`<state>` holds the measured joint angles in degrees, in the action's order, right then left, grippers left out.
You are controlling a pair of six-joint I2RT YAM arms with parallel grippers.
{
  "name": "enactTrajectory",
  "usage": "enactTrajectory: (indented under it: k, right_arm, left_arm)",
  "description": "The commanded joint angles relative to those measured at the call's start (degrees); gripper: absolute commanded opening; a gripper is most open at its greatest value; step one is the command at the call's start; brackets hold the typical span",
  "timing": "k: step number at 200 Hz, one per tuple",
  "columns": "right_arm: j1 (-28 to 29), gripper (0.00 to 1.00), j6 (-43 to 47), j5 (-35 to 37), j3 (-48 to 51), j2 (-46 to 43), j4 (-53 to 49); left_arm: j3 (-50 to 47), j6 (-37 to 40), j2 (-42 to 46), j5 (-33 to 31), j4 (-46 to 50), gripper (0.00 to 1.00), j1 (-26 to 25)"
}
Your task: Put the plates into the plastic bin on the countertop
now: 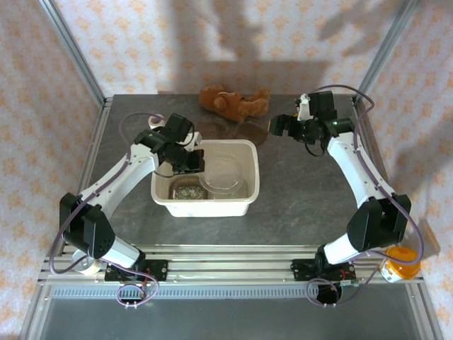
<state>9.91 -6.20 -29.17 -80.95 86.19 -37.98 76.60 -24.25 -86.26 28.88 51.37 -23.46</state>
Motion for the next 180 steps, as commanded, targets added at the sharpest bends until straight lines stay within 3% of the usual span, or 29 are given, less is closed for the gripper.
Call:
enactTrajectory:
  k: [1,180]
  right_arm:
    - [-0.1,0.99,0.2,2.2,1.8,-1.2,0.6]
    - [-0.2,0.99,0.7,1.8,4.8,-1.5,-0.1]
  left_arm:
    - [-1.2,-2.0,-1.6,-2.1,-2.1,0.0,-0.6]
    - [-2.1,-5.9,-11.1,-5.9,-5.4,0.0,-5.2]
